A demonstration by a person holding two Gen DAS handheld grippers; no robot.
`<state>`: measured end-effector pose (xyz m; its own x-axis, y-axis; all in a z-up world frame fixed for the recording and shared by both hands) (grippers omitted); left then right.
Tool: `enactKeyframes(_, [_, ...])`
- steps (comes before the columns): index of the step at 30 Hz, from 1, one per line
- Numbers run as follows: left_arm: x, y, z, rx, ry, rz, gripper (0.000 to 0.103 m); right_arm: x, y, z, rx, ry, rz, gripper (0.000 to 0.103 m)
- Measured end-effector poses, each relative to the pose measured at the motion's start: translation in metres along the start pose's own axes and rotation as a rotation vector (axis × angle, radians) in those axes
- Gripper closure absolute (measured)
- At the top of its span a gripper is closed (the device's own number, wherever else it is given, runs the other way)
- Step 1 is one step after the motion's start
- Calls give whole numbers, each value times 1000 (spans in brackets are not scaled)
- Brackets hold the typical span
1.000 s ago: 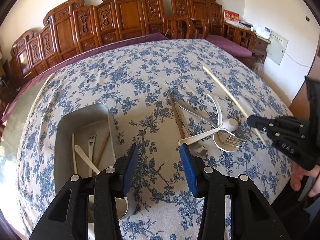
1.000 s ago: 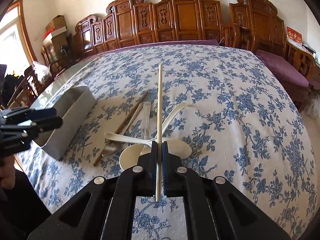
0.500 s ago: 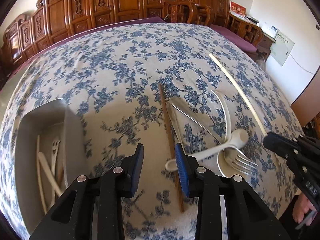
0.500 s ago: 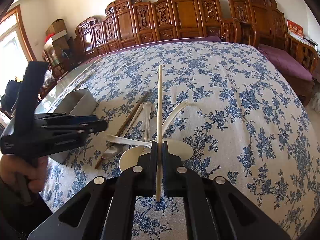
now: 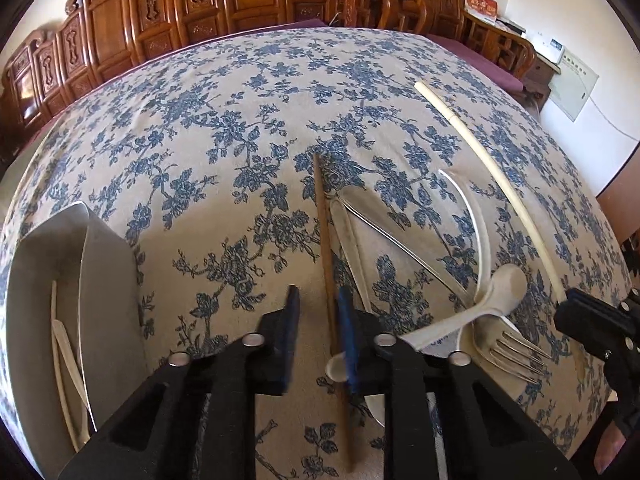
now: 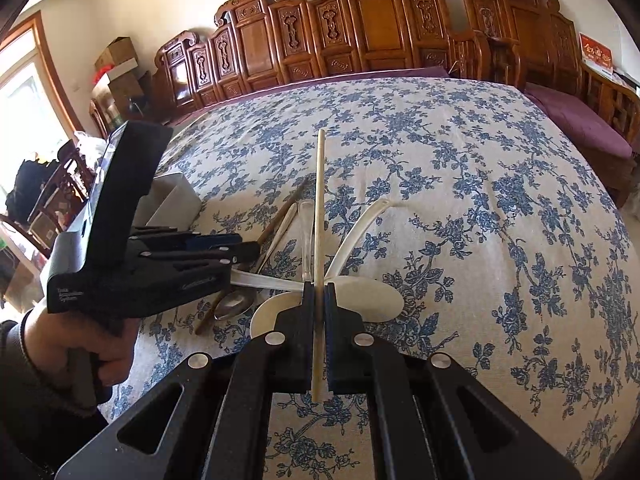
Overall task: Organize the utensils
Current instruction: 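Grasp a dark brown chopstick with the left tool while the right tool holds its chopstick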
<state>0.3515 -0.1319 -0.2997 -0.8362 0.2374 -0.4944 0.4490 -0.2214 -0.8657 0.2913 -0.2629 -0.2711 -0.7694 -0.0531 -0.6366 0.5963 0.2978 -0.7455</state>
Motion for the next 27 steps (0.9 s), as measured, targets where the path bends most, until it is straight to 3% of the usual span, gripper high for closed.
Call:
enactKeyframes(6, [2, -3, -4, 15, 3, -19, 99, 1, 4, -1, 2, 1, -8, 97])
enactKeyframes(27, [9, -104, -29, 3, -2, 124, 99, -6, 10, -34, -12, -26, 6, 97])
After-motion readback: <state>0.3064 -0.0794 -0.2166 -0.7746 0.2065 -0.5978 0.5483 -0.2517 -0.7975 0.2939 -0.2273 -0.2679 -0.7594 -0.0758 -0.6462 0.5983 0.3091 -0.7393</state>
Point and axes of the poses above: each gripper's, at about its wrist camera, not at the fingertips, and y roughly the way its jaws point, z to its right, x to its underside, the point moved 7 cm from there along y, roughly the way its jaws point, and after that the axes turned 4 degrees about x, right-handed, at the moved point
